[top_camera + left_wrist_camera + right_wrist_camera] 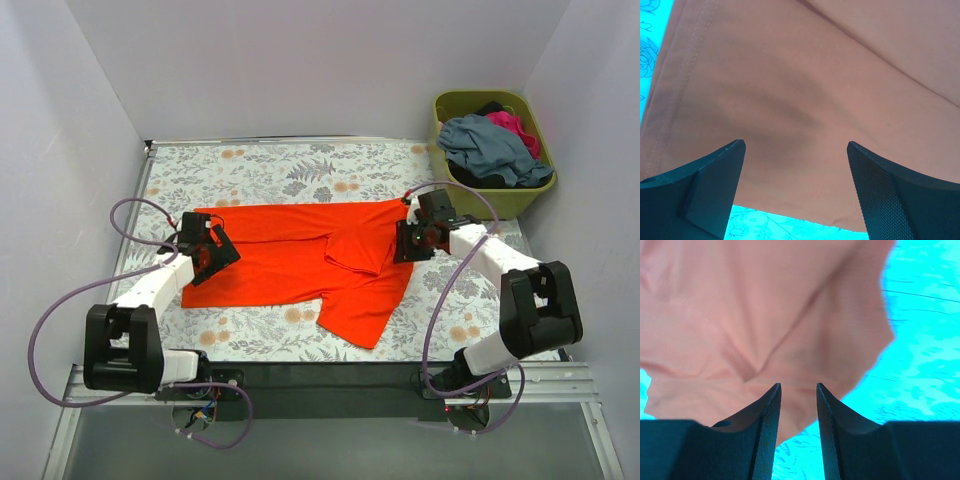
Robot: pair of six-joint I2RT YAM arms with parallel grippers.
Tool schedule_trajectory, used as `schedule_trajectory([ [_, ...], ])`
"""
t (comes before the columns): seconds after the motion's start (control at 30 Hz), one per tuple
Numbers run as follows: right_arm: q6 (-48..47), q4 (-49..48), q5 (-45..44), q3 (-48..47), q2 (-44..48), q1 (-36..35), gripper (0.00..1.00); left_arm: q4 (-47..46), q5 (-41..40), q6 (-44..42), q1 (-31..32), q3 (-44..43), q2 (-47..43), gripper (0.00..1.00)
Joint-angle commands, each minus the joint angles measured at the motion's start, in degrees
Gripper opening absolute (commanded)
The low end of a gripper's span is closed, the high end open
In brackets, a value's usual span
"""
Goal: Fold and stack the t-shirts
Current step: Fold the tshirt
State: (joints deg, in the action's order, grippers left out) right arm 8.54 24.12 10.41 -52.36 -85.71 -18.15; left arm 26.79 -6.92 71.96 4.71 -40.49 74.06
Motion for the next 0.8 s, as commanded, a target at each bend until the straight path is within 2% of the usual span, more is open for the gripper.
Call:
schedule_trajectory([
  [0.0,3.6,-1.9,-0.3,1.9,-0.1,4.3,0.36,0.5,0.1,1.9,-1.9,-2.0,2.1,0.77],
  [0.27,5.9,-9.0,2.9,6.0,-3.8,10.1,0.34,-0.3,1.6,1.8,-3.7,-5.5,12.9,0.76],
  [0.5,5.3,-9.2,2.6,4.9,-6.4,17.5,0.32,0.6,4.4,3.7,-3.8,-10.5,20.6,0.75],
  [0.53,5.1,-9.1,2.6,4.5,-6.3,19.7,0.32,1.0,4.8,3.9,-3.8,-10.9,20.3,0.75],
  [0.67,3.9,-7.9,5.1,2.7,-3.7,19.7,0.32,3.3,4.1,5.4,-3.8,-10.8,14.4,0.75],
  [0.77,4.8,-7.3,6.0,4.1,0.5,19.0,0.34,6.3,-0.1,7.3,-3.8,-9.0,8.3,0.75],
])
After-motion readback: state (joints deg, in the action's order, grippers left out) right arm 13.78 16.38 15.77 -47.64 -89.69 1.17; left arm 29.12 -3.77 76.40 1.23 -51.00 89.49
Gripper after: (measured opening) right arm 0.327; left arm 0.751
